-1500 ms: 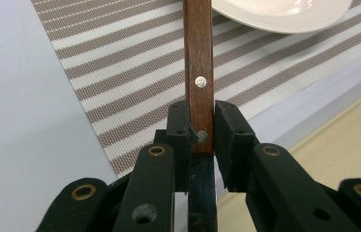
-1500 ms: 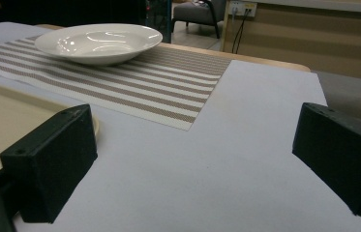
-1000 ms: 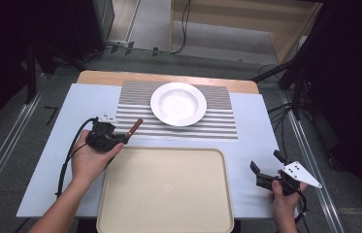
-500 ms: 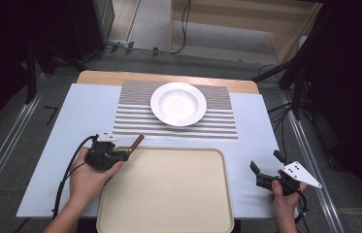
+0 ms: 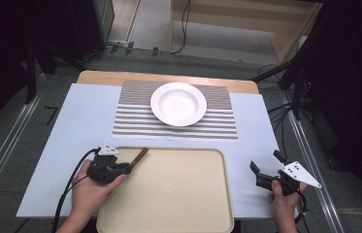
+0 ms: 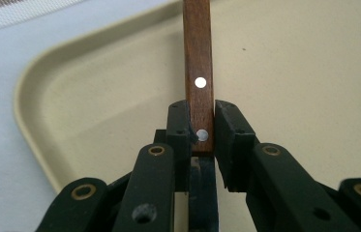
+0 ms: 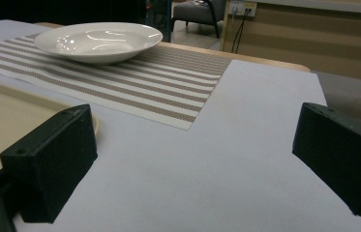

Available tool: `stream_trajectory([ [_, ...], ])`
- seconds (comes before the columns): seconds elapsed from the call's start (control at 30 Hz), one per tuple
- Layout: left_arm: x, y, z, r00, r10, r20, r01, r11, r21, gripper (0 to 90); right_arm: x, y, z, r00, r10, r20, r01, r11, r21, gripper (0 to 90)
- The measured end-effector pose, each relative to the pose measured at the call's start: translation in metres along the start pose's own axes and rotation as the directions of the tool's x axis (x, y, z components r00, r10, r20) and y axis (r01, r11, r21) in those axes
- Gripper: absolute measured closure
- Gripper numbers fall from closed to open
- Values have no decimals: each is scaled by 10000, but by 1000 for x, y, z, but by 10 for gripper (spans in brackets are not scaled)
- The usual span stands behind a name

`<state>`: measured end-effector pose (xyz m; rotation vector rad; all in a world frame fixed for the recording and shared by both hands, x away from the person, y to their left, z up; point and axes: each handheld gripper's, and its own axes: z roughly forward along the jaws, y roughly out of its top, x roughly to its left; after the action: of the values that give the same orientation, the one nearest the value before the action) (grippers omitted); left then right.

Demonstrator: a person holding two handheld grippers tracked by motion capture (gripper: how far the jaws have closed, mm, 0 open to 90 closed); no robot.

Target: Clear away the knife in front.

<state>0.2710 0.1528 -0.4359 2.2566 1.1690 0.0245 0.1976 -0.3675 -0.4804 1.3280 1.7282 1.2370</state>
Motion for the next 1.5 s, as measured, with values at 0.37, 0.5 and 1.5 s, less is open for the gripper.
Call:
stream_trajectory([
  [0.37,-10,-12,5,10000,-60,58,60,10000,43,773,0,0,0,10000,-32,-8,32,10000,10,5],
  [0.5,-12,-17,1,9999,-72,-123,72,10000,4,772,0,0,0,10000,-38,-20,38,10000,9,5],
  [1.5,-2,-14,6,9914,1284,-253,-1292,9912,-301,900,1,0,1,9999,-122,12,122,9999,64,5],
])
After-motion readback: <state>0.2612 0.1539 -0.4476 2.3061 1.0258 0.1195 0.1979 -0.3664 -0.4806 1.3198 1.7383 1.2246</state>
